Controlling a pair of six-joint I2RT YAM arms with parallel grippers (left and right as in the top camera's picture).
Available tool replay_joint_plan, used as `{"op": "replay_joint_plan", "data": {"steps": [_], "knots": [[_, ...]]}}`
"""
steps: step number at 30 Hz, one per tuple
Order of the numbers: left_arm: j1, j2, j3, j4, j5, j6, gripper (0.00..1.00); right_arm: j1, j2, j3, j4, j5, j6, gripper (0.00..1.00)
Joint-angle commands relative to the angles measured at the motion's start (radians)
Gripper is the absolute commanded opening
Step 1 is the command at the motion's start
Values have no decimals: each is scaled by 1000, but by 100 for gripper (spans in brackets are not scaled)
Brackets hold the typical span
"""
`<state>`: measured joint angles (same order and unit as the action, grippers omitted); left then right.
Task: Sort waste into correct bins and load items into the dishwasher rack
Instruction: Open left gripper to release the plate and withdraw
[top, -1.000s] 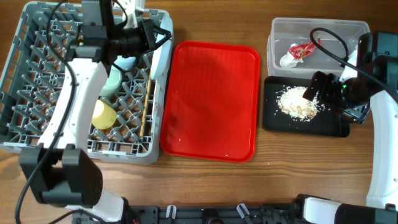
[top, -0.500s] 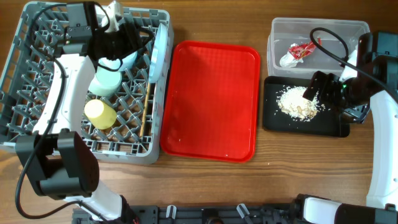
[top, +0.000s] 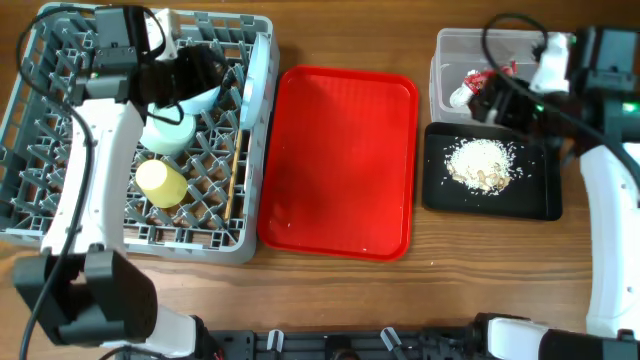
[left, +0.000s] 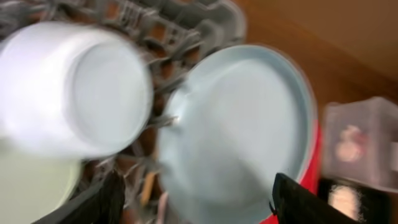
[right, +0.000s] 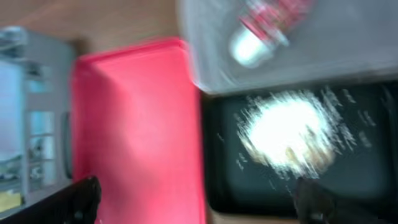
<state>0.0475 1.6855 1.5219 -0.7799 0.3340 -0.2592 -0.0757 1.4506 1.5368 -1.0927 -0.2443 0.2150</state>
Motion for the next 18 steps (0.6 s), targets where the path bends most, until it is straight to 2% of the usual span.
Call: {"op": "replay_joint_plan", "data": {"steps": [1, 4, 7, 10, 18], "knots": [[-35, -31, 15, -73, -234, 21, 79, 93, 6, 15, 111, 34, -40, 100], [-72, -31, 15, -145, -336, 20, 100, 132, 46, 15, 168, 85, -40, 100], [-98, -31, 15, -209, -392, 19, 100, 134, 68, 15, 171, 85, -39, 100], [-106, -31, 15, -307, -391, -10, 100, 124, 69, 15, 119, 119, -85, 100], [-114, -56, 12, -500, -369, -37, 100, 101, 6, -5, 38, 141, -92, 100]]}}
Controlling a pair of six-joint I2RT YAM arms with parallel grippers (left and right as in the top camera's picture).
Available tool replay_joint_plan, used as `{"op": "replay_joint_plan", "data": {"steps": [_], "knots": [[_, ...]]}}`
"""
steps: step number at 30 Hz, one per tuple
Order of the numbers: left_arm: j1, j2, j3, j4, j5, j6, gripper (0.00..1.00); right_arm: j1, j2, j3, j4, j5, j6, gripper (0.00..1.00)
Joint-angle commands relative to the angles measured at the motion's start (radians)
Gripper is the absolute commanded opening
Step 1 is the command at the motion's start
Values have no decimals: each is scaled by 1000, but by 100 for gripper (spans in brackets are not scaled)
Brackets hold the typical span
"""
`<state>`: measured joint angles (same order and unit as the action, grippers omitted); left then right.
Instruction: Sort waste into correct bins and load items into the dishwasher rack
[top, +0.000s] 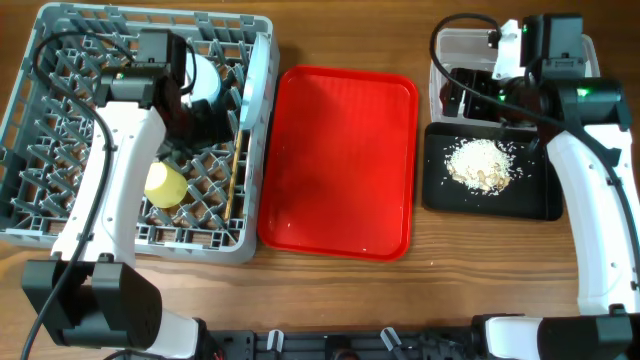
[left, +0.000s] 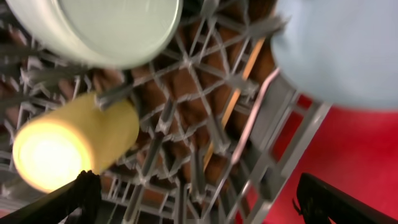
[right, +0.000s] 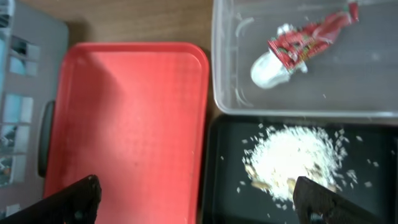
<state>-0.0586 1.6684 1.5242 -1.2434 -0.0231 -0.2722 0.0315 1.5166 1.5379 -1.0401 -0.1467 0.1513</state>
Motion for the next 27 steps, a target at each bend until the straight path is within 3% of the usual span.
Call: {"op": "replay_joint_plan", "data": {"steps": [1, 6, 14, 17, 21, 27], "knots": [[-14, -53, 4, -41, -12, -24, 100, -6, -80, -19, -11, 47, -34, 100], [-49, -188, -82, -7, -12, -28, 100, -6, -224, -161, 53, 47, -45, 100], [-90, -586, -376, 226, -12, -27, 100, -6, -606, -457, 187, 52, -45, 100], [-109, -753, -490, 308, -12, -28, 100, -6, -716, -489, 163, 51, -46, 100], [-112, -913, -542, 292, -12, -27, 100, -6, -795, -489, 120, 51, -46, 100], [-112, -1017, -542, 283, -12, -27, 100, -6, -799, -489, 100, 51, -46, 100]]}}
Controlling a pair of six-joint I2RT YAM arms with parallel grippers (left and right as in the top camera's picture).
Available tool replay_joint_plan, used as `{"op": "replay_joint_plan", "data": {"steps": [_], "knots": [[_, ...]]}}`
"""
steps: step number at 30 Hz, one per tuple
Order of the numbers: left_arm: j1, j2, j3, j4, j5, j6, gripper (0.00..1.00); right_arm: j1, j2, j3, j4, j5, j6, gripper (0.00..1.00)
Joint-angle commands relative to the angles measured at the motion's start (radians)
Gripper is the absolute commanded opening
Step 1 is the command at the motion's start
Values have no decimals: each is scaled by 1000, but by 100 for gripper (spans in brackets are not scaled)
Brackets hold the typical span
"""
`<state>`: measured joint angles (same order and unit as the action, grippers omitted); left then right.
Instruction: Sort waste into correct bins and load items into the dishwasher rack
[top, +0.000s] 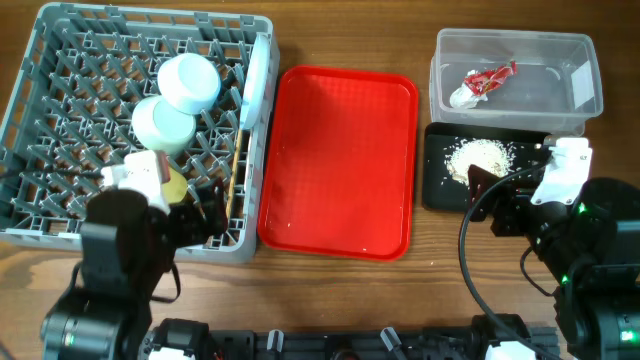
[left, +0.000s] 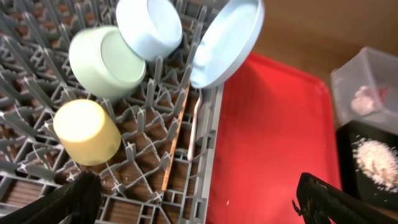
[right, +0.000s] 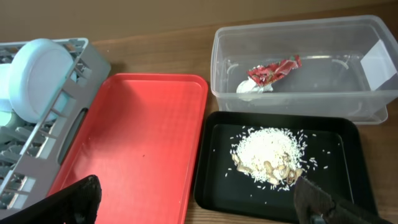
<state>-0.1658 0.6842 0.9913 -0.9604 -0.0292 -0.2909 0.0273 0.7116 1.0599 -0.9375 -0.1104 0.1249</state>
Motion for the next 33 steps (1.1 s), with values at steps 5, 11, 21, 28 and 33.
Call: {"op": "replay_joint_plan", "data": {"steps": [5, 11, 21, 28, 33], "knots": [[-5, -40, -9, -1, -6, -9, 100, -2, 35, -11, -2, 14, -19, 100], [-5, -40, -9, -1, -6, -9, 100, -2, 74, -11, -2, 14, -19, 100], [-5, -40, -9, -1, -6, -9, 100, -2, -1, -56, 50, 37, -24, 100], [-5, -40, -9, -1, -6, -9, 100, -2, -209, -192, 259, 37, -98, 100], [-5, -40, -9, -1, -6, -9, 100, -2, -381, -310, 345, 37, -157, 100]]}}
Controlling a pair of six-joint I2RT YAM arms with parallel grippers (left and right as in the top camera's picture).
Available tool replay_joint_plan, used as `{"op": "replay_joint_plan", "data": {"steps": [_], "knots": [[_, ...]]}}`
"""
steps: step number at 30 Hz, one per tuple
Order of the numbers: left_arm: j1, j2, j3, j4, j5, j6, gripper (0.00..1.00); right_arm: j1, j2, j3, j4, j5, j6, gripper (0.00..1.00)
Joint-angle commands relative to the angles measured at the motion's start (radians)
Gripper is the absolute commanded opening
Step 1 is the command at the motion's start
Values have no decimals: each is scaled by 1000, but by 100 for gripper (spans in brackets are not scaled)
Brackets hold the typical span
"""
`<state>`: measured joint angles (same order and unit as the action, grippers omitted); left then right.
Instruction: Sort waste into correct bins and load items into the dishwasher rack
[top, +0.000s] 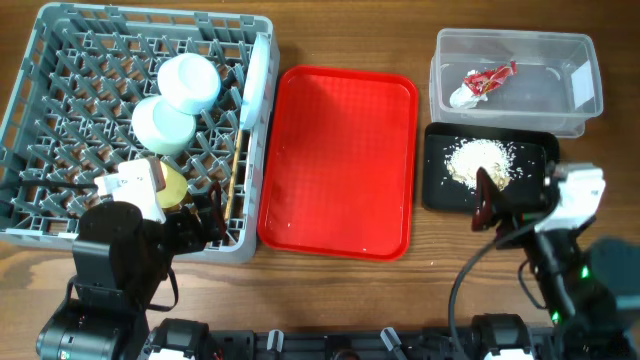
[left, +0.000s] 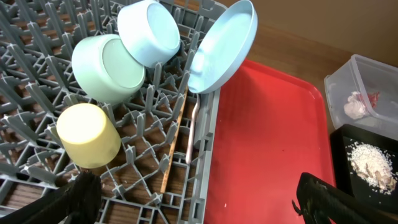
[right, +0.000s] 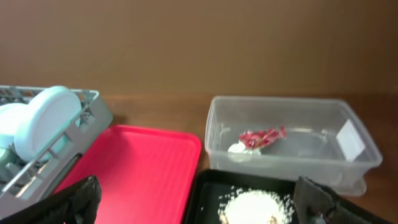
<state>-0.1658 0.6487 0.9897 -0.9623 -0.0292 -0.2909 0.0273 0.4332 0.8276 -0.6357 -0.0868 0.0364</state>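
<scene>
The grey dishwasher rack (top: 60, 120) holds a light blue cup (top: 190, 83), a pale green cup (top: 163, 124), a yellow cup (left: 87, 134), a light blue plate (left: 224, 43) on edge and thin utensils (left: 194, 130). In the clear bin (top: 515, 50) lies a red-and-white wrapper (top: 480, 82). White rice (top: 482, 162) is heaped in the black tray (top: 445, 190). My left gripper (top: 200, 222) hangs open over the rack's near right corner. My right gripper (top: 490, 205) is open at the black tray's near edge. Both are empty.
A bare red tray (top: 340, 160) lies between the rack and the bins. In the right wrist view a brown wall (right: 199, 43) stands behind the table. Both arm bases sit at the near table edge.
The right wrist has dropped and tipped up, so its view now takes in the wall behind the bins. The left gripper has barely shifted. Both remain open, and no object has moved.
First my left gripper was over the rack beside the light blue cup and plate, my right over the clear bin with the wrapper inside. Then both were still over rack and bins. Later both arms were back at the near edge, open, where they stay.
</scene>
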Motion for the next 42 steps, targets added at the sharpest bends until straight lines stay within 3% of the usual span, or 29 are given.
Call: {"op": "replay_joint_plan", "data": {"steps": [1, 8, 13, 30, 36, 42], "knots": [[-5, -4, -8, 1, -6, -9, 100, -2, -134, -102, 56, 13, -80, 100], [-5, -4, -8, 1, -6, -9, 100, -2, -314, -267, 144, 13, -89, 100], [-5, -5, -8, 1, -6, -9, 100, -2, -424, -428, 317, 9, -87, 100], [-5, -4, -8, 1, -6, -9, 100, -3, -430, -824, 925, -44, -115, 100], [-5, -4, -8, 1, -6, -9, 100, -3, -430, -822, 883, -82, -213, 100], [-5, -4, -8, 1, -6, -9, 100, -2, -430, -822, 728, -94, -183, 100]]}}
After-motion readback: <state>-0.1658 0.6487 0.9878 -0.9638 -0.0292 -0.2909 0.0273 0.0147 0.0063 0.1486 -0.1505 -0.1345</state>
